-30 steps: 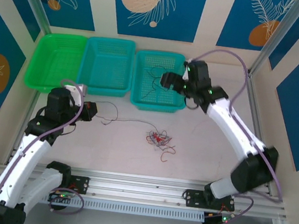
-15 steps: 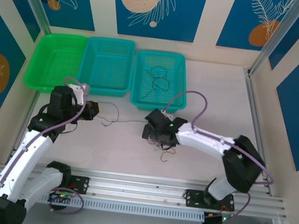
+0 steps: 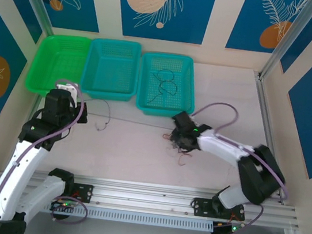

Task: Untangle the cables

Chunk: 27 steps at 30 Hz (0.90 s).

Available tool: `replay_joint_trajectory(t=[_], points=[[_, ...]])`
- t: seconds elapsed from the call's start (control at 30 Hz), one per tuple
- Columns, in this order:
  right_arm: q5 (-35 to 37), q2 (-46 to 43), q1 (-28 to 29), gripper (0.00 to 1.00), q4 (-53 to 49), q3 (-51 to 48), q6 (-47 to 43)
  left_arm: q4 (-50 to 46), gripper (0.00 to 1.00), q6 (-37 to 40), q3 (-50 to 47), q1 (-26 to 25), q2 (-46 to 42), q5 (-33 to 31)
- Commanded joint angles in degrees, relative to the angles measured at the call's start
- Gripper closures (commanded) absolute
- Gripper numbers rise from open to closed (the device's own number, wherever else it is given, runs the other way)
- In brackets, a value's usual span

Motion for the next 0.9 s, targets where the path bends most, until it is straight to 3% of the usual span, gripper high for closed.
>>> replay_joint_trajectory(t=[0.0, 0.13, 0.23, 0.4, 0.53, 0.6, 0.7, 0.87], points=[[0.5, -8.8, -15.2, 0.71, -4.3, -11.5, 5.5, 0.7, 1.0, 6.1, 3.1, 2.8, -3.0, -21.4], [-7.8, -18.5, -31.2, 0.7, -1.6, -15.9, 3.0, 1.3, 1.0, 6.8, 2.4, 3.0, -4.5, -25.0], [-11.8, -20.4, -37.0, 0.85, -0.9, -15.4, -1.7, 1.6, 1.0, 6.7, 1.5, 3.0, -4.8, -21.7], [-15.7, -18.3, -35.9, 1.0, -2.5, -10.7, -7.8, 3.9, 1.0, 5.6, -2.9, 2.9, -4.1, -6.4], [-18.2, -21.6, -33.9, 1.0, -1.7, -9.5, -9.4, 6.0, 1.0, 7.0, -6.1, 3.0, -1.4, 5.8], [-19.2, -23.3, -32.2, 1.0, -2.1, -8.2, -9.9, 7.5, 0.88, 4.9, -8.3, 2.9, -0.2, 10.5], [-19.5, -24.7, -29.6, 1.0, -5.8, -4.2, -9.2, 11.1, 0.6, 0.1, -11.8, 3.0, -0.1, 16.5], [-20.2, -27.3, -25.9, 1.0, -8.9, 1.1, -6.6, 23.4, 0.48, -3.1, -15.5, 2.2, -0.9, 33.2]])
